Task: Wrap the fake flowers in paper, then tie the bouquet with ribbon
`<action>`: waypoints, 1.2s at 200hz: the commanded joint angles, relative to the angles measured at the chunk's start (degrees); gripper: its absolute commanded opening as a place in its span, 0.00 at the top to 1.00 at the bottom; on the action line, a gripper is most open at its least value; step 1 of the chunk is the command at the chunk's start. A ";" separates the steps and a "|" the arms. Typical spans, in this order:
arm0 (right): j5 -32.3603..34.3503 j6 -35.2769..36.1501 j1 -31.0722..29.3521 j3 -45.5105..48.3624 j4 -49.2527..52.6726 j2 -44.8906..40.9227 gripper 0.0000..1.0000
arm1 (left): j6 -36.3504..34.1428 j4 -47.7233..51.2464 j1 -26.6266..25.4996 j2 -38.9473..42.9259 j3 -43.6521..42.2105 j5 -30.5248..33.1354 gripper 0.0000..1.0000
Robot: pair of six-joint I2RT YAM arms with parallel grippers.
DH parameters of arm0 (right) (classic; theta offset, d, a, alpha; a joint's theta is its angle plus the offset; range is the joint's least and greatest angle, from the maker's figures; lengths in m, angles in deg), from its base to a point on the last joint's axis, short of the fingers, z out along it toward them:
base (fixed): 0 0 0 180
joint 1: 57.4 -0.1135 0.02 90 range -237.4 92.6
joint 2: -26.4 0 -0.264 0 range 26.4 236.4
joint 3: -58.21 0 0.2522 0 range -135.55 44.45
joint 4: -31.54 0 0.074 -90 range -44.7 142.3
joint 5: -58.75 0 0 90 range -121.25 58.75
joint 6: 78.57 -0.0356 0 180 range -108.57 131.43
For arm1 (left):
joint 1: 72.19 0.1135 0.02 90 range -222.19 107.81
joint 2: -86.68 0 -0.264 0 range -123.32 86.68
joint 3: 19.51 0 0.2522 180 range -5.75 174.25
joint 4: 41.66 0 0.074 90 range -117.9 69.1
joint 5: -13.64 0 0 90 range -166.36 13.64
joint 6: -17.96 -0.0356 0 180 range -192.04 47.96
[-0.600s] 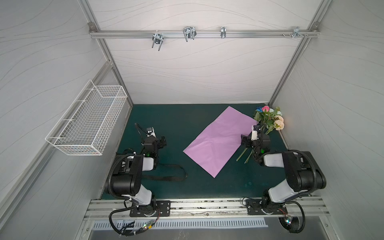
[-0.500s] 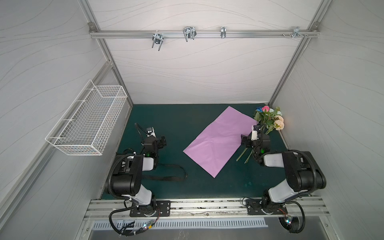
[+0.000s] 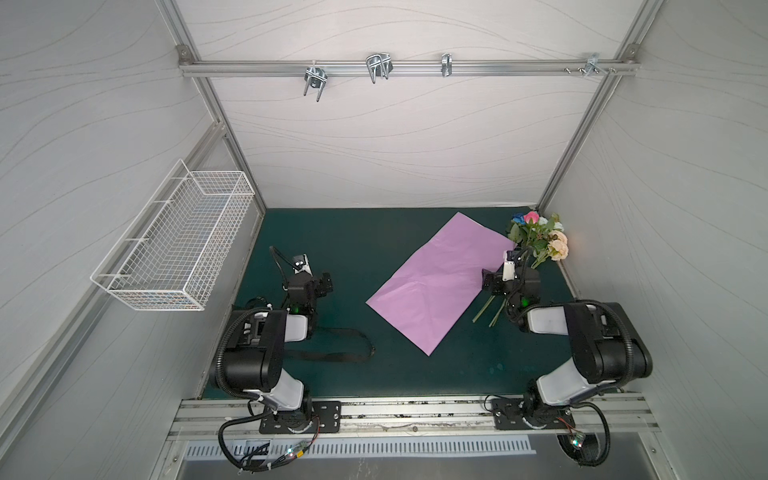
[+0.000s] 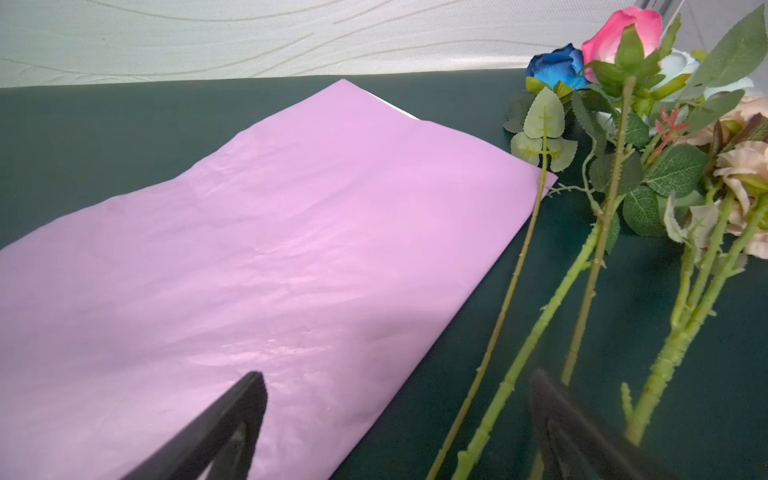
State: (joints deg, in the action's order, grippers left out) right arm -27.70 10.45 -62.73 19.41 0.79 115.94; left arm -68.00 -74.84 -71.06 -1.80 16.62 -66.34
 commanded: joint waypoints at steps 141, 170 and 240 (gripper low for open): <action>-0.54 0.82 0.07 -0.80 0.06 0.38 0.01 | -0.77 -1.67 0.28 -0.46 1.54 -0.51 0.01; -1.19 1.37 0.11 -0.82 -0.33 -0.09 0.01 | -0.77 -2.00 0.34 -0.41 1.46 -0.76 0.01; 5.97 -3.92 0.02 -12.08 30.44 -14.47 0.01 | -0.92 19.96 0.28 7.92 10.21 -2.54 0.01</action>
State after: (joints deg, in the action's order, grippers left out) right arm -25.82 9.54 -62.75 11.19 17.62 106.56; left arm -68.03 -63.93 -70.38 2.52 21.37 -67.96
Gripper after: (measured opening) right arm 0.992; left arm 0.991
